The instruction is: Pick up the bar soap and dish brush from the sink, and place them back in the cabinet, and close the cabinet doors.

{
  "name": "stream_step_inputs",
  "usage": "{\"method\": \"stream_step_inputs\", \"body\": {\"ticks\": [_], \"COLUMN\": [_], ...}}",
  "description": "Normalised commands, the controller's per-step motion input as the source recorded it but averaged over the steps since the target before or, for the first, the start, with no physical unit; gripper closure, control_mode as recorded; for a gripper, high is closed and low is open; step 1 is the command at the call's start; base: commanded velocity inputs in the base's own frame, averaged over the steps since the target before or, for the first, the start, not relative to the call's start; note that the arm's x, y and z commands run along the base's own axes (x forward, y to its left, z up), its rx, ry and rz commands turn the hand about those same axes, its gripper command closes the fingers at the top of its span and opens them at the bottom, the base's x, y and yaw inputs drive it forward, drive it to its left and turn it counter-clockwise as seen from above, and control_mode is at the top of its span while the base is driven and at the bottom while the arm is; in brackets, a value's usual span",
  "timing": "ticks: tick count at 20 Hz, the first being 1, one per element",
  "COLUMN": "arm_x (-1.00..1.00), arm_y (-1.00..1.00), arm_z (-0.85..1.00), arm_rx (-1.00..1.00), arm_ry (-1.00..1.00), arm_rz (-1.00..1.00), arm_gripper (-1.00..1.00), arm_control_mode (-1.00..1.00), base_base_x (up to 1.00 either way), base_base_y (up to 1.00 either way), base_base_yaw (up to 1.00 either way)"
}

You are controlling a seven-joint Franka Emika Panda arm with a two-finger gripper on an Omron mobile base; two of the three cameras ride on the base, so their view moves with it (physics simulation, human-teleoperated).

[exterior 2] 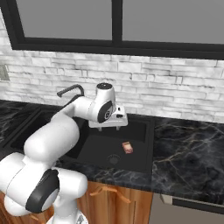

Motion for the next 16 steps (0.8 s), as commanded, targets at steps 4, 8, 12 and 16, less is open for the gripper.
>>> {"method": "stream_step_inputs", "body": {"ticks": [4, 8, 12, 16], "arm_x": [0.19, 0.21, 0.20, 0.21], "arm_y": [-0.09, -0.08, -0.08, -0.07], "arm_z": [-0.21, -0.21, -0.23, -0.23], "arm_rx": [0.00, 0.00, 0.00, 0.00], "arm_ry": [0.00, 0.00, 0.00, 0.00], "arm_rz": [0.00, 0.00, 0.00, 0.00], "arm_gripper": [-1.00, -1.00, -1.00, -1.00], "arm_control_mode": [-1.00, -1.00, -1.00, -1.00], "base_base_x": [0.00, 0.00, 0.00, 0.00], "base_base_y": [0.00, 0.00, 0.00, 0.00], "base_base_yaw": [0.00, 0.00, 0.00, 0.00]}}
